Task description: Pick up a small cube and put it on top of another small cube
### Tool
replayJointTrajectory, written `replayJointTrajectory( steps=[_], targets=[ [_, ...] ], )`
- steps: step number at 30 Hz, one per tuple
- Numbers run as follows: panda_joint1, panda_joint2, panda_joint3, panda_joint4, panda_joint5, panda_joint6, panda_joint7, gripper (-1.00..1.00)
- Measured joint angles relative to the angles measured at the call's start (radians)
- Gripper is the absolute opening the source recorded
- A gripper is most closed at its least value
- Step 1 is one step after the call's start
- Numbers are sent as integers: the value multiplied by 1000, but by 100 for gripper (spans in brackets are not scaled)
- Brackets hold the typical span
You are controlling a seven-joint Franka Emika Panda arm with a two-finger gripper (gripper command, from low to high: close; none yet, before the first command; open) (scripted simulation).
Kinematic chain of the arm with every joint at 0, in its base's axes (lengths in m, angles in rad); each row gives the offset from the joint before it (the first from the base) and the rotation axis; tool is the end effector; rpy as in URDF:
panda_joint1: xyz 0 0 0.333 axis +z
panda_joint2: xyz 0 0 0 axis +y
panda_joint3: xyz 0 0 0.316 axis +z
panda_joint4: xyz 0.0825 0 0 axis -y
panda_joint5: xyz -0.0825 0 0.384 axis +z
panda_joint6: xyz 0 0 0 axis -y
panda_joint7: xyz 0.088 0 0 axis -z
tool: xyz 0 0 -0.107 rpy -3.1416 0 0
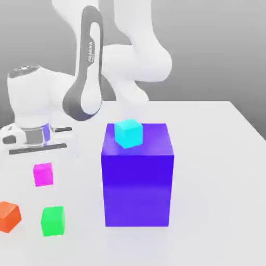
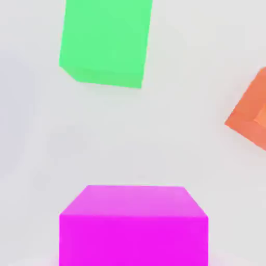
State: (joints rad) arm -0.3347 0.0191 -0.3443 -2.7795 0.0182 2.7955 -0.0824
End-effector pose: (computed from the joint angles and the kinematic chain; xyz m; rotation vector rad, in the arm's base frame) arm 0.2971 -0.2419 0.2066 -2.9944 0.9488 0.0030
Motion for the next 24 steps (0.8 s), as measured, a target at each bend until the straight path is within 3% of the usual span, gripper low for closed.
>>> replayJointTrajectory(
  steps=[14, 20, 21, 24],
  targets=[
    [114, -2, 72, 145, -7, -145, 617, -100],
    [96, 168, 121, 169, 105, -5, 594, -100],
    [89, 190, 131, 170, 119, 15, 584, 100],
    [89, 190, 131, 170, 119, 15, 584, 100]
  ],
)
